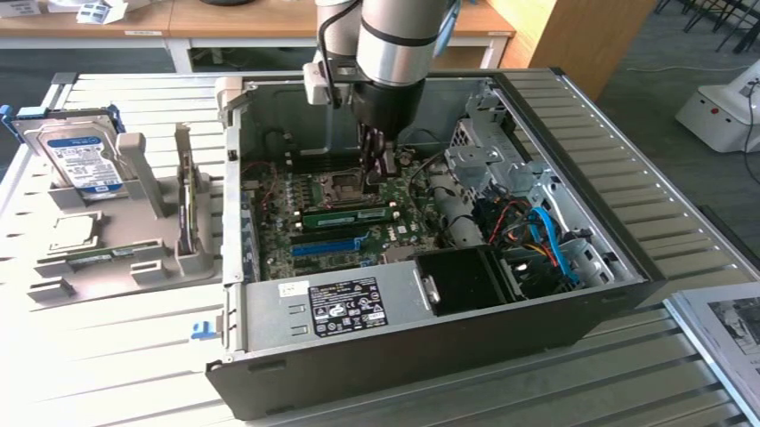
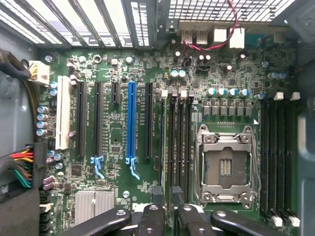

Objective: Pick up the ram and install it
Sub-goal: 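Insert the ram into the slot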

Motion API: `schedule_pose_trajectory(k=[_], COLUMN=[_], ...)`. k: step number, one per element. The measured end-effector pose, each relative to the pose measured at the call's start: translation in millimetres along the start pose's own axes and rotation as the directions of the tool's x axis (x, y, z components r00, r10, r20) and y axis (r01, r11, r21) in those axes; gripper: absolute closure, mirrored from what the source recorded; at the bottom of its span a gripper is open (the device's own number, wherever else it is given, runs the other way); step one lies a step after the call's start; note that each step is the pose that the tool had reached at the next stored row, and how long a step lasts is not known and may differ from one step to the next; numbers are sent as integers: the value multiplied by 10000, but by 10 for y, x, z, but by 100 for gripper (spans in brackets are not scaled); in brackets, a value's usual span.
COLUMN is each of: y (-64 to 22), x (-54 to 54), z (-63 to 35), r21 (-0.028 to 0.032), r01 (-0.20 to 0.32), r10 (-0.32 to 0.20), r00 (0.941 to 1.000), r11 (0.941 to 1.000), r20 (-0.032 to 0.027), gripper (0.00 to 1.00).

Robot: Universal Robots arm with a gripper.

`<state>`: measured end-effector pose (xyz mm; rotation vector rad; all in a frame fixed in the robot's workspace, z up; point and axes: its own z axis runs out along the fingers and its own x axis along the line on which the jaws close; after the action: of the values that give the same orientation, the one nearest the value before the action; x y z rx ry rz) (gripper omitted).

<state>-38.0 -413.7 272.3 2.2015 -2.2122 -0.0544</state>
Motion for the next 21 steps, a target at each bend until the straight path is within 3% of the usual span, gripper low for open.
schedule_pose_trajectory(k=[21], y=[13], x=[-3], z=[-347], r21=[0], r01=[0], r10=[0], r00=[10000], r11=[10000], r20=[0], gripper=[81])
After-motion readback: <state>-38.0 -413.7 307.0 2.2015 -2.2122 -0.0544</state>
